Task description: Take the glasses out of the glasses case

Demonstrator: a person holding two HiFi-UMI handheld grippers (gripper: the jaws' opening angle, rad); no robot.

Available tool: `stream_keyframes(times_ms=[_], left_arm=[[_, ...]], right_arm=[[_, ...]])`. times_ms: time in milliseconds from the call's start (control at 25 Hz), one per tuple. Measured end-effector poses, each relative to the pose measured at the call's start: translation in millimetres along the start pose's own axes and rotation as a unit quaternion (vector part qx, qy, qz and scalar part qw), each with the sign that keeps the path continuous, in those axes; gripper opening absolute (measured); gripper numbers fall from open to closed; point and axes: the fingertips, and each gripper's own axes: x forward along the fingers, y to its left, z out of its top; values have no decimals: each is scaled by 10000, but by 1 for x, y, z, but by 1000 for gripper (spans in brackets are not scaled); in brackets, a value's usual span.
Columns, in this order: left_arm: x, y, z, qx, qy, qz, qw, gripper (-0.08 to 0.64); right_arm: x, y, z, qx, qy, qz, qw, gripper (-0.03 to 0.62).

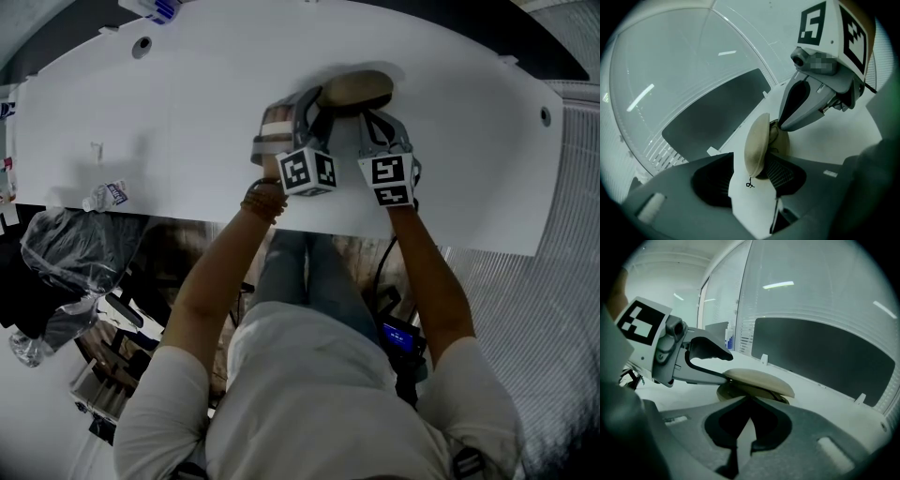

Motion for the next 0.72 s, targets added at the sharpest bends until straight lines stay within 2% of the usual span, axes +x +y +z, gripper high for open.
stream_keyframes(times_ms=[400, 720], left_arm=[[6, 13, 12, -35, -61, 96, 9999, 213], [15, 42, 15, -418, -134, 226, 9988, 192]], right_arm=[[16, -4, -12, -107, 275, 125, 9995, 2], [19, -1, -12, -99, 407, 274, 9987, 2]])
